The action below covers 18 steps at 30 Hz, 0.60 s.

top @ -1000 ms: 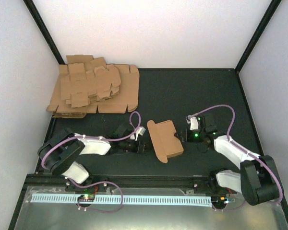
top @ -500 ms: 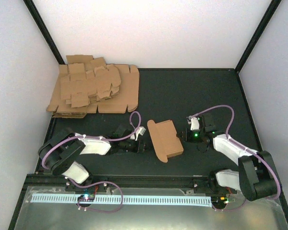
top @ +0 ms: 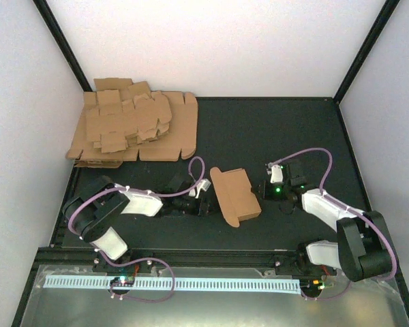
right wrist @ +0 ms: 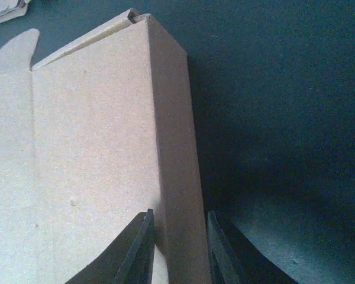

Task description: Fold the paper box

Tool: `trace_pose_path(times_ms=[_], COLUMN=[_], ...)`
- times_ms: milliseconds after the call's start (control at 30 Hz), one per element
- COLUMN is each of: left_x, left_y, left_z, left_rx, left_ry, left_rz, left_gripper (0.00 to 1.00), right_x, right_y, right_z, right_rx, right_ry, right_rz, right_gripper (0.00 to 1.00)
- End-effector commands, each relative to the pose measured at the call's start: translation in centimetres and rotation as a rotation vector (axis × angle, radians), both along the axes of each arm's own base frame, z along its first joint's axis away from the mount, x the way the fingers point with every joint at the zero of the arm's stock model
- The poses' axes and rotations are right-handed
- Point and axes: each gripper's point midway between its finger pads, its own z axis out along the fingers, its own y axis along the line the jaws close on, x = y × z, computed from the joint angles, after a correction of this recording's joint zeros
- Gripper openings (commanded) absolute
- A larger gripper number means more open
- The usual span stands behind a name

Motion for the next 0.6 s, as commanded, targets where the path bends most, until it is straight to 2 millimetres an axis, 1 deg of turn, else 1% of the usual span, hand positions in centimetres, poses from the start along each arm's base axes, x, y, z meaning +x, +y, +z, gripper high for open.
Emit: trace_pose_path(times_ms=[0,133,267,333,533,567], left_x=[0.5,0.7,1.4,2.0,4.6,5.1], left_y=[-0.4,-0.7,-1.7,-2.8,-7.0,-7.7], left_z=[0.0,0.2,0.8,1.1,3.0,3.5], left_rx=[0.003,0.003,-0.022,-0.045,-0.114,-0.132], left_ry=[0.004,0.002,0.001,0.004,-0.012,-0.017], left_rz=[-0.008,-0.012,-0.026,-0.038,-0.076,-0.08], left_gripper=[0.43,0.43,0.43,0.42,0.42,0.41], right_x=[-0.4,-0.2,-0.3,-0.2,0.1,0.1], right_y=[-2.8,-3.1,-2.5,-2.3,-1.7,-1.6], right_z=[-2.4,-2.1,-2.1,-1.9,-1.5,-1.5], right_rx=[-0.122,-0.128,-0.1,-0.09,-0.065,-0.063], right_ry=[0.066,0.051,0.054,0.05,0.044,0.043], right_rz=[-0.102,-0.115,-0.087,-0.077,-0.047,-0.044], right_gripper=[0.27,0.25,0.25,0.25,0.26,0.26])
